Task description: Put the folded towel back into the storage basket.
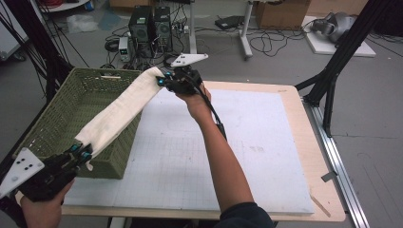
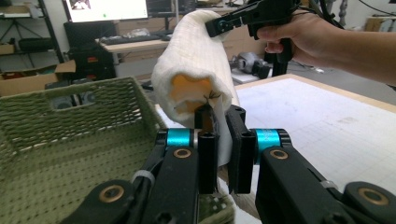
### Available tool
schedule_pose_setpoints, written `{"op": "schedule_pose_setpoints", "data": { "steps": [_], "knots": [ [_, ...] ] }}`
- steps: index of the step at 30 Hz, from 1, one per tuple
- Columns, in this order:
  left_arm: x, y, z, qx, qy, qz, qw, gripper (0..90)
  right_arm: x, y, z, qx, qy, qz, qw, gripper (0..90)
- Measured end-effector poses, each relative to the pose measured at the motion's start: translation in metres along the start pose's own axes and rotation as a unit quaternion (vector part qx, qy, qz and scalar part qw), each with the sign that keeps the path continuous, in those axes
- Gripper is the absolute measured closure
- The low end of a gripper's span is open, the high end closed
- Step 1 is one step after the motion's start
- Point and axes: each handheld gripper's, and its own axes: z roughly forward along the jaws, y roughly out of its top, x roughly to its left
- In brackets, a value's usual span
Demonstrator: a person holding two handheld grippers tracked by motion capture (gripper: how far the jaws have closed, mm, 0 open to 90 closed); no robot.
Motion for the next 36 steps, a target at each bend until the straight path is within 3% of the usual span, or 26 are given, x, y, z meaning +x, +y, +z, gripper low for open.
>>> {"op": "schedule_pose_setpoints", "data": {
  "steps": [11,26,36],
  "knots": [
    [0.027,-0.003,-0.021,0.003,0.036,-0.010,0.9993,83.9,0.016,0.024,0.056,0.012,0.018,-0.019,0.9996,82.1],
    [0.056,-0.010,-0.035,0.020,0.082,-0.023,0.9962,83.9,0.029,0.034,0.106,0.026,0.026,-0.023,0.9990,82.0],
    [0.076,-0.016,-0.028,0.045,0.111,-0.044,0.9918,83.3,0.036,0.032,0.134,0.047,0.001,-0.025,0.9986,82.0]
  ]
}}
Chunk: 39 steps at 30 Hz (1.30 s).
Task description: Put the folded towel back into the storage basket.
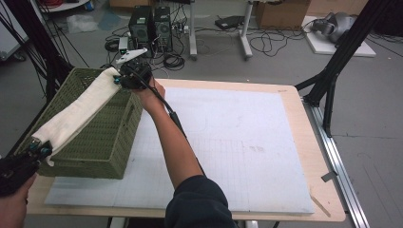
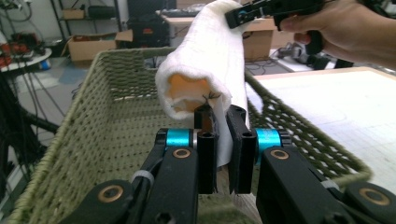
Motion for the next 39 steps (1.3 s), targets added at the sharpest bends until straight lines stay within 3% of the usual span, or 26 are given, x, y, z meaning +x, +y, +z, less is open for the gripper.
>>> {"op": "schedule_pose_setpoints", "data": {
  "steps": [6,7,8,9,10,11,15,18,19,22,25,28,32,36,39],
  "knots": [
    [0.013,-0.001,0.008,0.026,0.012,-0.012,0.9995,81.8,0.004,-0.001,0.012,0.006,-0.015,0.004,0.9999,80.6],
    [0.016,-0.002,0.011,0.041,0.021,-0.014,0.9988,77.2,0.004,-0.002,0.013,0.011,-0.017,0.005,0.9998,75.1],
    [0.017,-0.003,0.012,0.047,0.037,-0.016,0.9981,43.8,0.002,-0.005,0.017,0.019,-0.023,0.024,0.9993,62.7],
    [0.018,-0.004,0.012,0.047,0.059,-0.022,0.9970,43.8,0.002,-0.005,0.017,0.019,-0.023,0.024,0.9993,62.7],
    [0.020,-0.004,0.009,0.041,0.069,-0.027,0.9964,33.5,-0.001,-0.008,0.016,0.024,-0.027,0.050,0.9981,55.2],
    [0.020,-0.003,0.005,0.031,0.077,-0.030,0.9961,33.5,-0.001,-0.008,0.016,0.024,-0.027,0.050,0.9981,55.2],
    [0.016,0.007,-0.006,0.008,0.073,-0.013,0.9972,29.6,-0.002,-0.007,0.002,0.018,-0.010,0.047,0.9987,53.2],
    [0.009,0.011,-0.009,-0.007,0.054,-0.011,0.9985,29.3,-0.001,-0.003,-0.023,0.005,-0.010,0.033,0.9994,50.7],
    [0.006,0.012,-0.009,-0.011,0.045,-0.012,0.9989,29.3,-0.001,-0.003,-0.023,0.005,-0.010,0.033,0.9994,50.7],
    [-0.004,0.012,-0.003,-0.016,0.025,-0.022,0.9993,16.9,-0.001,-0.004,-0.044,-0.004,-0.001,0.038,0.9993,47.7],
    [-0.013,0.012,0.003,-0.023,-0.008,-0.041,0.9989,16.5,-0.003,-0.005,-0.065,-0.009,0.009,0.046,0.9988,39.8],
    [-0.023,0.011,0.013,-0.019,-0.044,-0.054,0.9974,16.5,-0.003,-0.010,-0.083,-0.006,0.023,0.060,0.9979,32.2],
    [-0.041,0.013,0.027,-0.013,-0.086,-0.050,0.9949,16.5,-0.003,-0.024,-0.105,0.007,0.024,0.059,0.9980,23.8],
    [-0.060,0.016,0.037,-0.025,-0.111,-0.036,0.9929,17.7,-0.002,-0.044,-0.133,0.004,0.028,0.057,0.9980,23.6],
    [-0.074,0.018,0.048,-0.027,-0.143,-0.035,0.9887,17.4,-0.002,-0.055,-0.153,0.006,0.019,0.056,0.9982,22.7]
  ]
}}
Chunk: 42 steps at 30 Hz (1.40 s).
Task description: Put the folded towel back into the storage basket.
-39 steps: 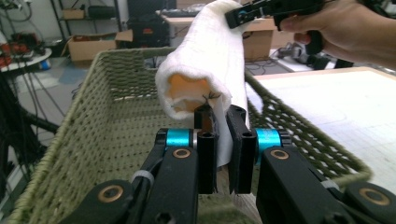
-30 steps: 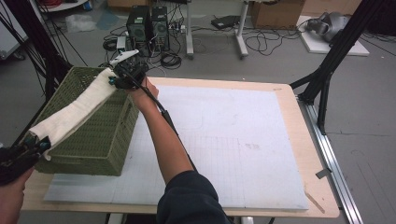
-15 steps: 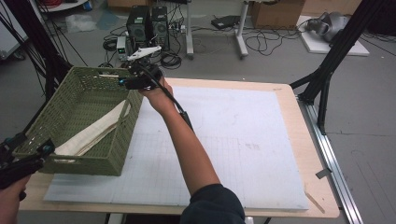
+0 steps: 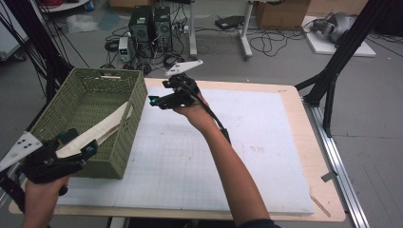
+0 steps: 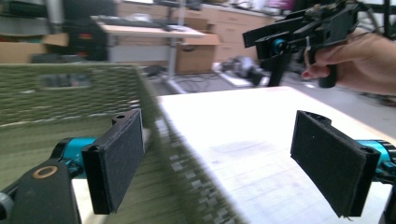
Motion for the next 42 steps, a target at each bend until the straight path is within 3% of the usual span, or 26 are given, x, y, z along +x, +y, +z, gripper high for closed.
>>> {"op": "schedule_pose_setpoints", "data": {
  "steps": [5,10,18,21,25,27,28,31,33,38,42],
  "knots": [
    [-0.022,-0.003,0.029,0.002,-0.056,0.000,0.9984,17.0,-0.004,-0.024,-0.041,-0.009,-0.025,0.005,0.9996,21.0],
    [-0.040,-0.007,0.054,0.004,-0.096,0.002,0.9954,16.9,-0.007,-0.056,-0.082,-0.004,-0.051,0.017,0.9986,19.6],
    [-0.067,-0.020,0.090,0.025,-0.141,0.022,0.9894,17.6,-0.006,-0.104,-0.136,0.002,-0.093,0.030,0.9952,18.5],
    [-0.076,-0.029,0.100,0.005,-0.158,0.038,0.9867,17.6,-0.004,-0.121,-0.155,-0.005,-0.107,0.038,0.9935,17.8],
    [-0.091,-0.042,0.113,0.015,-0.158,0.052,0.9859,17.5,0.003,-0.149,-0.181,-0.011,-0.132,0.043,0.9903,17.8],
    [-0.099,-0.049,0.119,0.026,-0.168,0.063,0.9834,17.6,0.013,-0.170,-0.204,-0.016,-0.161,0.046,0.9857,17.7],
    [-0.102,-0.053,0.122,0.031,-0.174,0.066,0.9821,17.6,0.013,-0.170,-0.204,-0.016,-0.161,0.046,0.9857,17.7],
    [-0.107,-0.060,0.131,0.035,-0.184,0.054,0.9808,17.6,0.022,-0.193,-0.222,-0.017,-0.183,0.056,0.9814,17.7],
    [-0.108,-0.062,0.135,0.033,-0.184,0.059,0.9805,17.7,0.026,-0.204,-0.230,-0.007,-0.193,0.056,0.9796,17.7],
    [-0.108,-0.068,0.141,0.032,-0.187,0.049,0.9806,17.8,0.033,-0.220,-0.247,-0.015,-0.204,0.062,0.9769,17.7],
    [-0.109,-0.072,0.145,0.037,-0.183,0.050,0.9812,17.8,0.034,-0.229,-0.255,-0.027,-0.227,0.071,0.9709,17.1]
  ]
}}
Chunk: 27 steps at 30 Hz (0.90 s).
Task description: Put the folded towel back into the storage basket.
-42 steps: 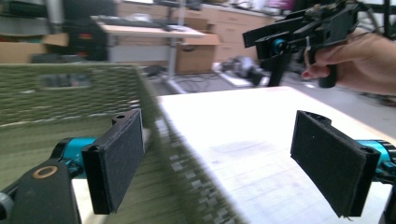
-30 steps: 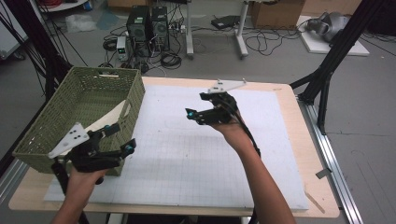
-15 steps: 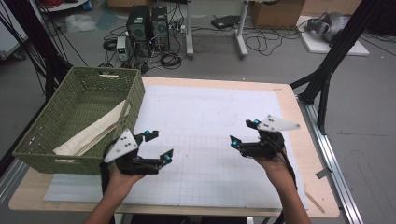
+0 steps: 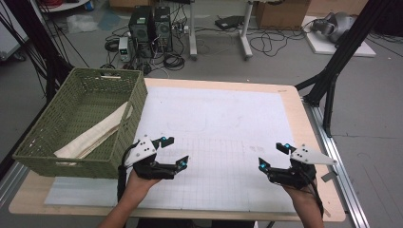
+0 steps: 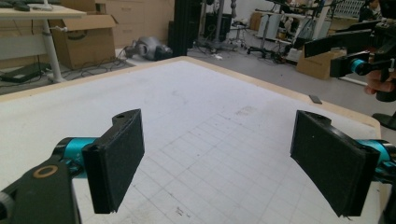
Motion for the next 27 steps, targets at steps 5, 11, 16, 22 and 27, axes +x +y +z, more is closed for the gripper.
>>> {"op": "schedule_pose_setpoints", "data": {
  "steps": [5,11,16,22,27],
  "knots": [
    [0.003,-0.003,0.000,0.003,0.005,-0.008,0.9999,16.7,-0.001,-0.014,0.000,-0.012,-0.019,0.009,0.9997,16.9],
    [0.004,-0.005,-0.006,0.003,0.013,-0.007,0.9999,16.7,0.001,-0.017,0.008,0.003,-0.023,0.001,0.9997,16.9],
    [0.005,-0.005,-0.009,0.004,0.018,-0.009,0.9998,16.9,0.005,-0.016,0.008,0.002,-0.023,-0.006,0.9997,16.9],
    [0.006,-0.006,-0.012,0.004,0.020,-0.011,0.9997,16.9,0.004,-0.016,0.009,-0.005,-0.021,0.008,0.9997,16.9],
    [0.004,-0.006,-0.011,0.007,0.016,-0.010,0.9998,16.9,0.004,-0.017,0.009,-0.004,-0.020,0.008,0.9998,16.9]
  ]
}}
